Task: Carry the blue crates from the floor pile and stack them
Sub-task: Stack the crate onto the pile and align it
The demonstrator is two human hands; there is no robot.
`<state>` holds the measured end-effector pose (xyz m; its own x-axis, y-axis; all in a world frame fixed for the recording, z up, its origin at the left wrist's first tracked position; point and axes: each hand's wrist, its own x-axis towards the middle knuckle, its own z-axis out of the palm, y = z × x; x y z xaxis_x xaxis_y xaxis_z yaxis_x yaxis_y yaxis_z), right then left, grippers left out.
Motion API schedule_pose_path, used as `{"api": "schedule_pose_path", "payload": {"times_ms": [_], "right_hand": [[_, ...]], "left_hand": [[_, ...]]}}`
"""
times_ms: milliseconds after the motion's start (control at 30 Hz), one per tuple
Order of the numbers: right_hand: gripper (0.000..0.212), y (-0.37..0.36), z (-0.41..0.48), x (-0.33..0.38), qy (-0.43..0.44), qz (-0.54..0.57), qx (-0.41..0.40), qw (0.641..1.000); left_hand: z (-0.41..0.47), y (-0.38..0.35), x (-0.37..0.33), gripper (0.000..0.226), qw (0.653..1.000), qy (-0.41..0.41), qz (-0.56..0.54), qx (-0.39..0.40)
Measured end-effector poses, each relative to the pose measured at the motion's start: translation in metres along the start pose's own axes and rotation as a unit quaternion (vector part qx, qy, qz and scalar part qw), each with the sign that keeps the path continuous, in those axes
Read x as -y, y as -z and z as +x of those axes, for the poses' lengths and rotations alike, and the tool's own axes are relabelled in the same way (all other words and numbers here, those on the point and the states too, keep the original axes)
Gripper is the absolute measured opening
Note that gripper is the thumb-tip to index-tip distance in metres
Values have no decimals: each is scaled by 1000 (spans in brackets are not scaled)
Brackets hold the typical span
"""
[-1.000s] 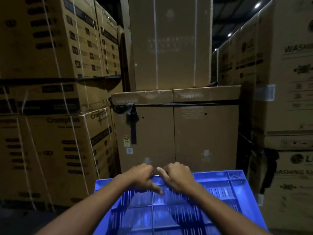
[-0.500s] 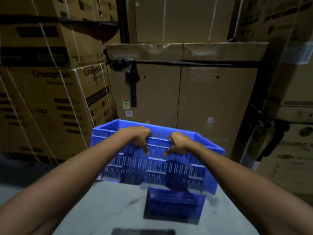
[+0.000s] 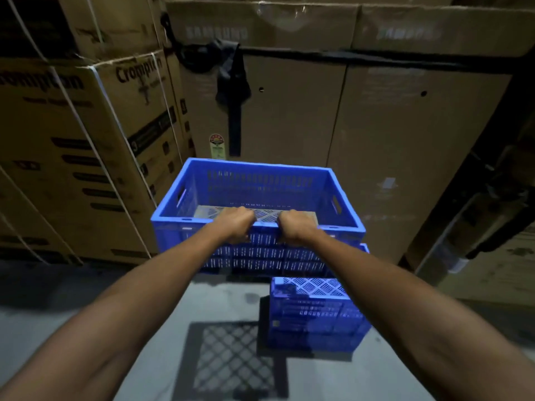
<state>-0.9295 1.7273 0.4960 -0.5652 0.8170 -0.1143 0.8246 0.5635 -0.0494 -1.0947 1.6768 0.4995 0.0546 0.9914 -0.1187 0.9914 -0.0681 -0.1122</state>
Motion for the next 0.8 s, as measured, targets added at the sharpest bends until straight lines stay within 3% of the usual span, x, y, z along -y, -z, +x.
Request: {"api": "schedule_pose_path", "payload": {"times_ms": [133,300,800], "right_hand": [[19,-52,40,21,-15,5,-5,1000],[20,-120,79,27,-13,-14,9,1000],[21,-299,136,-32,-4,23,75,997]], "left_hand": [[25,-56,34,22,1000,10,8,15],[53,-131,47,25,997,39,10,63],[134,-311,5,26,987,54,7,149]]}}
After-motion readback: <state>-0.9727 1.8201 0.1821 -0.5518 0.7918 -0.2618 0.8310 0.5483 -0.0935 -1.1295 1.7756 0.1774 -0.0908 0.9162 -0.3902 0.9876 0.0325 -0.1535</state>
